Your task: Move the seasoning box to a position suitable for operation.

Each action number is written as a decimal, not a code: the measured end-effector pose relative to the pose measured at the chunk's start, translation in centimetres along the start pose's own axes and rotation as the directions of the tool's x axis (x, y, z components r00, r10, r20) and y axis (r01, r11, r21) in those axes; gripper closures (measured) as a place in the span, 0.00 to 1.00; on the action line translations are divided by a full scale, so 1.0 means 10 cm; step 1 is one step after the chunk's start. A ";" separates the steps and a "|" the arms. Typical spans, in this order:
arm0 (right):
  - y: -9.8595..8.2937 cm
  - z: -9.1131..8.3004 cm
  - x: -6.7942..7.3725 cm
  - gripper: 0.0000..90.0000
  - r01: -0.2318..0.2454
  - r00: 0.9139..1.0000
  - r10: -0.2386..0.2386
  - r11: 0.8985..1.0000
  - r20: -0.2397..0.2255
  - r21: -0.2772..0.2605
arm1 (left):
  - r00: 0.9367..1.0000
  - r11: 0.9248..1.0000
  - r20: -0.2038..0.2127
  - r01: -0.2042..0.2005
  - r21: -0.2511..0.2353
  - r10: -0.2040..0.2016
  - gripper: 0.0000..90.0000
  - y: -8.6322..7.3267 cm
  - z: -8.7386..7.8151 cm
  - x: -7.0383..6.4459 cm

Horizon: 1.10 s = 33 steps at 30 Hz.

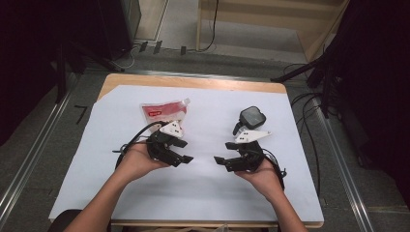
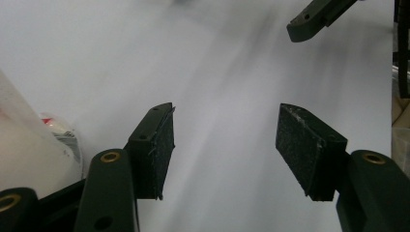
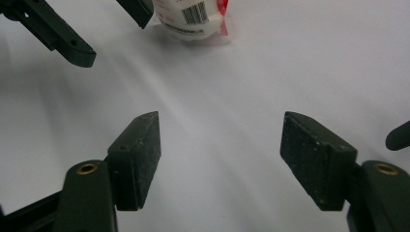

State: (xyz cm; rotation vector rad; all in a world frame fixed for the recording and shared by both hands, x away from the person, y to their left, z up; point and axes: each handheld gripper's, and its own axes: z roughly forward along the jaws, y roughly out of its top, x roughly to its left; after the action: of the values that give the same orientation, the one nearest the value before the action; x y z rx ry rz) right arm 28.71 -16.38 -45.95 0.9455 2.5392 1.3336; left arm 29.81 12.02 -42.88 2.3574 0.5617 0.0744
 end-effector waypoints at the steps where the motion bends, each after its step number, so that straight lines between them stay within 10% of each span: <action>1: 0.00 -0.01 0.00 0.40 -0.006 1.000 0.006 1.000 -0.009 -0.006 | 1.000 1.000 0.000 0.008 -0.002 -0.008 0.44 -0.01 -0.01 0.00; 33: 0.11 -0.04 -0.02 0.55 -0.048 0.998 0.047 0.998 -0.028 -0.031 | 0.999 0.999 -0.019 0.040 -0.018 -0.040 0.44 -0.13 -0.19 0.01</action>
State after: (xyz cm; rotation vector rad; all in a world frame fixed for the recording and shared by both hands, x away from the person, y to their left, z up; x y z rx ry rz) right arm 29.24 -16.39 -44.91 0.9941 2.5227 1.4054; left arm 28.98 14.09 -42.35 2.3296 0.6147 0.0838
